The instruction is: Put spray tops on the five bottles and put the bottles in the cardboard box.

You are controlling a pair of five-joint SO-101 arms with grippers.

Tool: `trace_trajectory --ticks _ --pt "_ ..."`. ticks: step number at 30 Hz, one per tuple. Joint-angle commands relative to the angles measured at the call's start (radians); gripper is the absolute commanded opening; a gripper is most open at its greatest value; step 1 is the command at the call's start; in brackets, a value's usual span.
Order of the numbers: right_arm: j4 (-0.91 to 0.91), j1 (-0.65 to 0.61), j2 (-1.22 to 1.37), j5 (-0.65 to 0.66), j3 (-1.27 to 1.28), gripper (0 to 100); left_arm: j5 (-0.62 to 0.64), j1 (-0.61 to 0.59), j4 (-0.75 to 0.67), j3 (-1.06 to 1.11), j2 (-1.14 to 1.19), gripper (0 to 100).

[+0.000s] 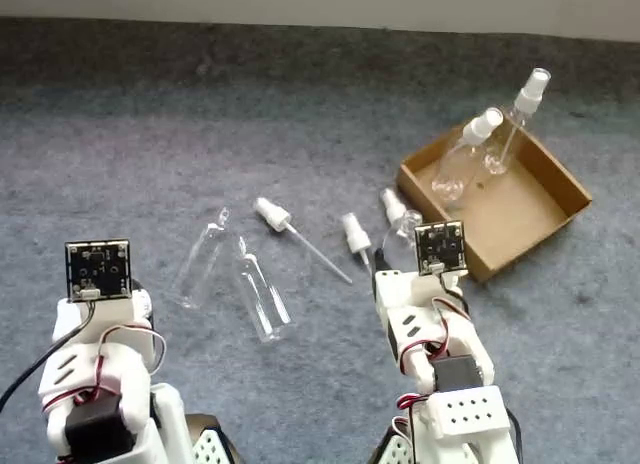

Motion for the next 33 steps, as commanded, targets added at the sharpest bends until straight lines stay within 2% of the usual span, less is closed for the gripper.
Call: trace_trajectory --ticks 1,5,11,22,29,33 --pt "-0.035 0.001 -0.015 -0.008 -0.010 10.7 0.018 0.085 0.005 -0.108 0.004 1" --pt "-0.044 0.001 -0.015 -0.008 -0.010 10.7 0.068 0.140 0.005 -0.205 0.122 1" --pt "-0.041 0.002 -0.015 -0.008 -0.008 10.7 0.169 0.232 0.005 -0.418 0.470 1" --pt "-0.041 0.001 -0.015 -0.008 -0.001 10.7 0.436 0.530 -0.003 -0.650 0.894 2" --pt "-0.041 0.001 -0.015 -0.008 0.022 10.7 0.684 0.587 -0.003 -0.849 1.233 26" --pt "-0.041 0.001 -0.015 -0.008 0.022 10.7 0.825 0.590 -0.003 -1.003 1.414 29"
